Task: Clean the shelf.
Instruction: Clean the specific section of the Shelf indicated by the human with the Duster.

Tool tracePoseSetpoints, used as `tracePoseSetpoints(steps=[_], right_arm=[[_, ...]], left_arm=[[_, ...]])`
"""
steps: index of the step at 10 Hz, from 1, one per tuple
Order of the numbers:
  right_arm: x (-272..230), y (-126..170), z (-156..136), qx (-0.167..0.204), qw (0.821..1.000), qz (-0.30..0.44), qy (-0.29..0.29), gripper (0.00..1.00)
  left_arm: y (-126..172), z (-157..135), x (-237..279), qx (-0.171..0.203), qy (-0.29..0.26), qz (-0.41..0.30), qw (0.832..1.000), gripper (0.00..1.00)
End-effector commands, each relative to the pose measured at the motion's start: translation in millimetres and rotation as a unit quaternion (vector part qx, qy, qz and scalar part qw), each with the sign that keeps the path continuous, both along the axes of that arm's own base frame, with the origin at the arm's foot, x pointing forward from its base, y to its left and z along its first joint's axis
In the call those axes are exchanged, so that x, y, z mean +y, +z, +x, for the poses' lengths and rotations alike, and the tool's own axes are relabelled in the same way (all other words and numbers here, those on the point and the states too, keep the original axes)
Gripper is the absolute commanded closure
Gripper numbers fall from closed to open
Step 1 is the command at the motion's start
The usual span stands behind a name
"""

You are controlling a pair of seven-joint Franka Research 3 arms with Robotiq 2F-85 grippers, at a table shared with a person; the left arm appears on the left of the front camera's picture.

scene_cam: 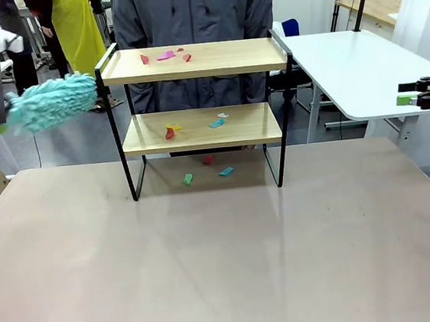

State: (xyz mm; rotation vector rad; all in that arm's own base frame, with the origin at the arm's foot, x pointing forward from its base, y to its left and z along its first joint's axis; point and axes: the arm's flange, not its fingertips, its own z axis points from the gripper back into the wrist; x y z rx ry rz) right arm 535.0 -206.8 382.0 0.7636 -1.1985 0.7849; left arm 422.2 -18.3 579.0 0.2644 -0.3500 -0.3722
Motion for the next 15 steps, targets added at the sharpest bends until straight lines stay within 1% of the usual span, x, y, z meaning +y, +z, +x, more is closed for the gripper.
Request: tracePoseSetpoints(steps=[1,2,3,4,5,6,7,8,9,11,12,13,15], right_arm=[[1.6,2.3,0.7,-0.002,1.0,-0.002,0.001,0.0],[1.6,2.3,0.7,-0.002,1.0,-0.002,0.001,0.0],[1.6,2.3,0.7,-0.002,1.0,-0.002,0.001,0.0],[1.6,2.3,0.7,-0.002,1.0,-0.002,0.001,0.0],[1.6,2.3,0.7,-0.002,1.0,-0.002,0.001,0.0],[1.6,2.3,0.7,-0.002,1.0,-0.002,0.001,0.0],[1.6,2.3,0.7,-0.002,1.0,-0.002,0.001,0.0],[1.6,2.3,0.7,-0.002,1.0,-0.002,0.001,0.0],[1.6,2.3,0.7,-0.002,1.0,-0.002,0.001,0.0],[1.6,2.3,0.7,-0.002,1.0,-0.002,0.001,0.0],[1.6,2.3,0.7,-0.002,1.0,-0.002,0.001,0.0],[1.6,2.3,0.7,-0.002,1.0,-0.002,0.001,0.0],[1.6,2.3,0.7,-0.002,1.0,-0.002,0.001,0.0]], left_arm=[[22.7,-48.1,8.9,0.046,-0.065,0.096,0.992,0.87],[29.8,-74.9,12.8,0.086,-0.095,0.143,0.981,0.87],[31.0,-90.3,14.7,0.119,-0.123,0.154,0.973,0.87],[33.3,-109.3,18.5,0.164,-0.172,0.166,0.957,0.87],[31.1,-124.9,20.6,0.193,-0.214,0.173,0.942,0.87],[26.2,-138.9,24.9,0.218,-0.293,0.186,0.912,0.87],[24.9,-145.5,30.2,0.236,-0.339,0.189,0.891,0.87],[19.3,-152.8,34.5,0.243,-0.373,0.193,0.874,0.87],[15.0,-152.5,35.0,0.254,-0.423,0.177,0.851,0.87],[4.6,-142.7,30.3,0.264,-0.461,0.182,0.827,0.87],[3.9,-134.8,25.5,0.247,-0.482,0.181,0.821,0.87],[7.3,-148.2,26.7,0.262,-0.443,0.17,0.84,0.87],[7.3,-148.2,26.7,0.262,-0.443,0.17,0.84,0.87]])
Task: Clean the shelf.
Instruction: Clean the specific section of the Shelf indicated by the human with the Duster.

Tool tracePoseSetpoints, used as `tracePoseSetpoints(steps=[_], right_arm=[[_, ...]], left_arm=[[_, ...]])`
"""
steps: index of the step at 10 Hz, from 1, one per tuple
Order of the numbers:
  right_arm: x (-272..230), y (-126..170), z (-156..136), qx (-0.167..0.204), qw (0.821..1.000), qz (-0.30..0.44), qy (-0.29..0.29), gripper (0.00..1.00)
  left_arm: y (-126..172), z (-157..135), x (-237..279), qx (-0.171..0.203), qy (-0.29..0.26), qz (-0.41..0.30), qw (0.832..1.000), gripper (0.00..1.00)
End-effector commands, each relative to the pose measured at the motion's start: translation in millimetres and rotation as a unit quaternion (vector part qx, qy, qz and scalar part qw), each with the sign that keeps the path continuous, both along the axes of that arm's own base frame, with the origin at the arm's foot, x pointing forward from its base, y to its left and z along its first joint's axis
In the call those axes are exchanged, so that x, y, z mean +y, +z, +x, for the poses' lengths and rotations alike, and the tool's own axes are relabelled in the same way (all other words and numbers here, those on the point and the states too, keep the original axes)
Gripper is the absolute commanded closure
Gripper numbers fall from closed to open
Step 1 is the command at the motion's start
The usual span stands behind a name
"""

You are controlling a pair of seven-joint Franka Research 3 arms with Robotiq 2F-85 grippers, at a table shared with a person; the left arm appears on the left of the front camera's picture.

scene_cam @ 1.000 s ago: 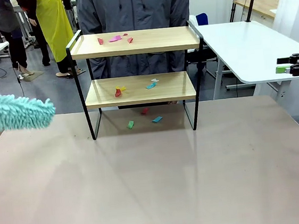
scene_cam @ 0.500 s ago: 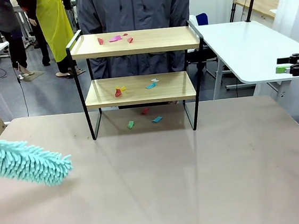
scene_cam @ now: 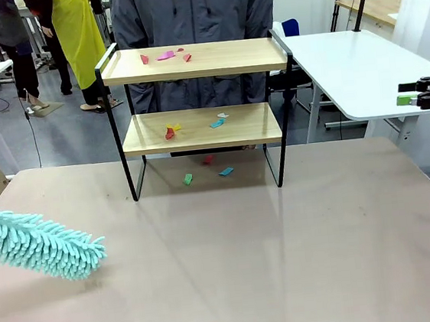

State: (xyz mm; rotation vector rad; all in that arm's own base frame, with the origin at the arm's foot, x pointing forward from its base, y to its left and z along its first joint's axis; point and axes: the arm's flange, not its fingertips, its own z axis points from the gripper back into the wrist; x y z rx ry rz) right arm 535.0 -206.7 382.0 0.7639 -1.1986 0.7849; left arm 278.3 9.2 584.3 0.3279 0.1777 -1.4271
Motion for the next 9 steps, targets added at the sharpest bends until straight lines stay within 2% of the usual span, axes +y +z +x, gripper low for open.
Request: tracePoseSetpoints(steps=[1,9], right_arm=[[1.5,2.3,0.7,-0.002,1.0,-0.002,0.001,0.0],[1.5,2.3,0.7,-0.002,1.0,-0.002,0.001,0.0]], left_arm=[[2.0,-4.3,-0.7,-0.002,0.011,-0.002,1.0,0.87],[2.0,-4.3,-0.7,-0.002,0.011,-0.002,1.0,0.87]])
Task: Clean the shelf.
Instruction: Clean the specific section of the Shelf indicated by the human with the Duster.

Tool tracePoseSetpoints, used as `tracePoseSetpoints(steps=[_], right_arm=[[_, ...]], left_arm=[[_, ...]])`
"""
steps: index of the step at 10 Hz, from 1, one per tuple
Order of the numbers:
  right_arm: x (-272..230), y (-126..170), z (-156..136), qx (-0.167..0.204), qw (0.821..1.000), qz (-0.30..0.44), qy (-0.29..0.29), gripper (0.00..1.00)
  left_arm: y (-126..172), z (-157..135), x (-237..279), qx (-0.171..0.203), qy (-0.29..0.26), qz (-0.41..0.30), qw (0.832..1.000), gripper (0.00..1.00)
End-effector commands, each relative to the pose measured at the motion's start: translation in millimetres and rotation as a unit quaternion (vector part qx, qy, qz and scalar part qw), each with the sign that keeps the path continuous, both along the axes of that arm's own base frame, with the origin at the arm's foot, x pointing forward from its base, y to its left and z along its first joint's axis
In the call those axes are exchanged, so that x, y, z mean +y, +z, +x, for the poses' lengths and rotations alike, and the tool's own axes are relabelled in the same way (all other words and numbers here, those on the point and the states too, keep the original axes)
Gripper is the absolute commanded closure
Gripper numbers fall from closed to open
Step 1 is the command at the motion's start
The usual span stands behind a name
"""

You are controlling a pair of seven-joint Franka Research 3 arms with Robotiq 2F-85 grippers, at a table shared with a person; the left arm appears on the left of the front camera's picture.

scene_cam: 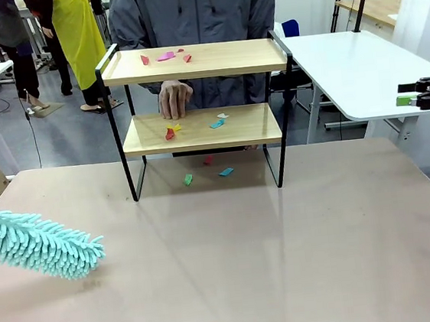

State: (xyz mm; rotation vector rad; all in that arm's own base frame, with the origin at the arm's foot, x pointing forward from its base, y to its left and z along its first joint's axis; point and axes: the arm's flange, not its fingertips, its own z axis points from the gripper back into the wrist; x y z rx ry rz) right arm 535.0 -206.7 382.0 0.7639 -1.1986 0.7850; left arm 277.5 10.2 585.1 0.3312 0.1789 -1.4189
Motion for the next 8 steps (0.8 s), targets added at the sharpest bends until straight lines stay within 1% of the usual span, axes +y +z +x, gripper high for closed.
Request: tracePoseSetpoints(steps=[1,8], right_arm=[[1.5,2.3,0.7,-0.002,1.0,-0.002,0.001,0.0],[1.5,2.3,0.7,-0.002,1.0,-0.002,0.001,0.0]], left_arm=[[1.2,-3.5,-1.8,-0.001,0.007,-0.003,1.0,0.87],[1.2,-3.5,-1.8,-0.001,0.007,-0.003,1.0,0.87]])
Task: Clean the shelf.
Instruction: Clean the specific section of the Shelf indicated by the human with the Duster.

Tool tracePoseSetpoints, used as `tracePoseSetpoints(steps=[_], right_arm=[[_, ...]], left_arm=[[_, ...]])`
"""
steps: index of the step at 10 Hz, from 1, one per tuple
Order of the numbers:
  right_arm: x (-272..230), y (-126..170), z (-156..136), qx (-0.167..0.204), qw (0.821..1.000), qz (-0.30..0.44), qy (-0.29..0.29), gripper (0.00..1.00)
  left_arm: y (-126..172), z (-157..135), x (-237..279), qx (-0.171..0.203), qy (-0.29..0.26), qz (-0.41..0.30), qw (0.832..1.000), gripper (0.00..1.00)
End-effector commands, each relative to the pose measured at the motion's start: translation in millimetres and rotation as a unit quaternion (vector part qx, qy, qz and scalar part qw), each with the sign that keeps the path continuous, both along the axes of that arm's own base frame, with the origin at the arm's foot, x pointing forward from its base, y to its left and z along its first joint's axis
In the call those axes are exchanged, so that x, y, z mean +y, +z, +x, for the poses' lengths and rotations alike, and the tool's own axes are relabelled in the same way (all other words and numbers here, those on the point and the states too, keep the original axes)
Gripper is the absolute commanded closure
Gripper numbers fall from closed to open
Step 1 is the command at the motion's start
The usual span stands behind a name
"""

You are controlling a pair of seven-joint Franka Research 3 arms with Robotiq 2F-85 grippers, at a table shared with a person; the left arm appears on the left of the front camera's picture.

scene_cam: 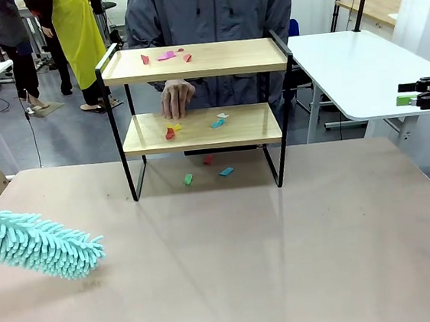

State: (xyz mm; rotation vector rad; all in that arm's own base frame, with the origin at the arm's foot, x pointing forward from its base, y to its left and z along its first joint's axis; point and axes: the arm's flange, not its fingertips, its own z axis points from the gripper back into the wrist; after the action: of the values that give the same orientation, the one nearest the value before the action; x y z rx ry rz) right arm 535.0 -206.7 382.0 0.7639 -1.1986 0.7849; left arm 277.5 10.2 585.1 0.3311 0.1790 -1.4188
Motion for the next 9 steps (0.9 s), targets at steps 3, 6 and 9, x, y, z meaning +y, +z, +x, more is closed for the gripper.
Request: tracePoseSetpoints(steps=[3,6,9], right_arm=[[1.5,2.3,0.7,-0.002,1.0,-0.002,0.001,0.0],[1.5,2.3,0.7,-0.002,1.0,-0.002,0.001,0.0],[1.5,2.3,0.7,-0.002,1.0,-0.002,0.001,0.0]], left_arm=[[1.2,-3.5,-1.8,-0.001,0.007,-0.003,1.0,0.87],[12.1,-7.1,-12.6,-0.012,0.004,-0.032,0.999,0.87],[32.3,-14.9,-63.4,-0.022,0.011,-0.146,0.989,0.87]])
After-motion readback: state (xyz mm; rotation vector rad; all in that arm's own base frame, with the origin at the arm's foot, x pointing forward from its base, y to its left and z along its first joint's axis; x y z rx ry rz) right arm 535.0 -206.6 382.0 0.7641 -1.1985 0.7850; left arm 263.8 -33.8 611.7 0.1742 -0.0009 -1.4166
